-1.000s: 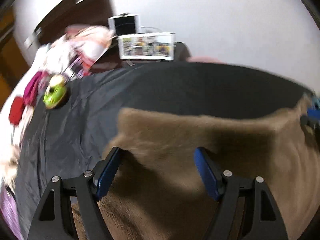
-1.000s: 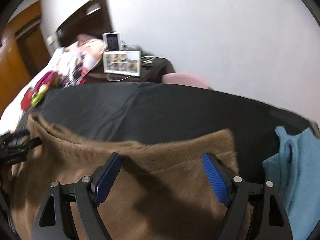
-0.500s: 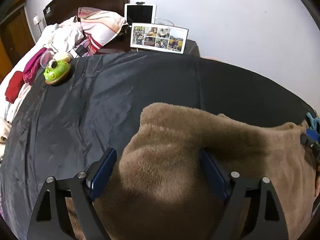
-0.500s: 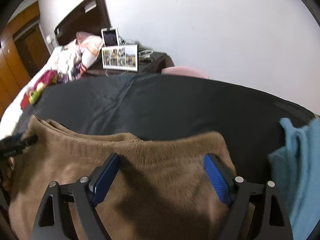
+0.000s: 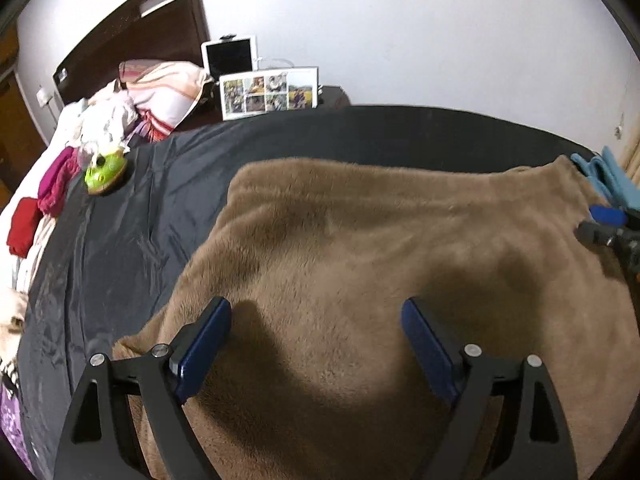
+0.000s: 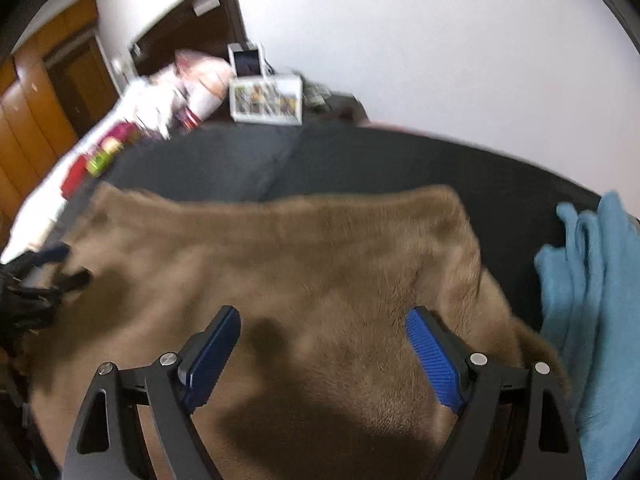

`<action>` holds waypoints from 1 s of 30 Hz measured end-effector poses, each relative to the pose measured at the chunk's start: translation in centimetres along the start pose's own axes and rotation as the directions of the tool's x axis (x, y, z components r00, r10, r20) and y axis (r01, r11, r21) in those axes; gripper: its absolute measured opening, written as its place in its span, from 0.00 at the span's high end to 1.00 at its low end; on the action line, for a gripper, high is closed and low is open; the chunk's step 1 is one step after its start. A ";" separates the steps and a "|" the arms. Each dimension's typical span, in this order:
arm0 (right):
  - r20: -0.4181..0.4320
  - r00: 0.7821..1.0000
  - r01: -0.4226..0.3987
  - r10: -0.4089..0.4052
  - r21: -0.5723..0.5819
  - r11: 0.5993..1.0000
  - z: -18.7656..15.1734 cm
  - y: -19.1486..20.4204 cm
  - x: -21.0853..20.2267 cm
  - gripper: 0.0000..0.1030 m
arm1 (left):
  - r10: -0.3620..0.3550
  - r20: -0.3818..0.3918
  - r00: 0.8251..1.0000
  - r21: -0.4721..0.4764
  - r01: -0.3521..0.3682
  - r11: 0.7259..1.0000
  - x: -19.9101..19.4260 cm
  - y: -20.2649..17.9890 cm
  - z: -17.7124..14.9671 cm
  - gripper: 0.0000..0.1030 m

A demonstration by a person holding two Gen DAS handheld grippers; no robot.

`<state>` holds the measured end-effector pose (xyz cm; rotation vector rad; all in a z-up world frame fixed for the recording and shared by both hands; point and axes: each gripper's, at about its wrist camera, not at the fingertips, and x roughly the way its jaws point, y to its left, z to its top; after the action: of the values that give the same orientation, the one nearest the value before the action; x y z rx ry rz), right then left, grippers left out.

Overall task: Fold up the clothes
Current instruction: 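Press the folded fleece flat with both open grippers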

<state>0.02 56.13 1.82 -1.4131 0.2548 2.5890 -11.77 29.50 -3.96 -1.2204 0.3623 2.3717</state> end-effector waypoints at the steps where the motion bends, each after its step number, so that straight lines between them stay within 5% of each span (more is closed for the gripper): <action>1: -0.013 1.000 0.017 -0.017 -0.012 1.000 -0.3 0.1 0.7 0.15 | 0.000 -0.001 1.000 -0.009 0.000 1.000 0.2 0.1 -0.1 0.13; 11: 0.021 0.998 0.062 -0.061 -0.054 0.997 -1.5 0.6 1.3 0.06 | 0.108 0.042 0.993 0.056 -0.110 0.992 0.7 -1.5 -1.1 0.13; 24: 0.020 0.997 0.081 -0.080 -0.048 0.996 -1.6 0.2 1.4 0.02 | 0.113 0.046 0.993 0.053 -0.115 0.992 0.4 -1.3 -1.3 0.13; 30: 0.008 0.995 0.102 -0.101 -0.033 0.994 -1.2 0.4 1.1 0.01 | 0.174 0.065 0.983 0.087 -0.179 0.980 0.2 -2.4 -1.3 0.12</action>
<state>0.34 55.58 0.33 -1.3905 0.1355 2.5266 -9.78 31.03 -4.98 -1.1173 0.5768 2.5026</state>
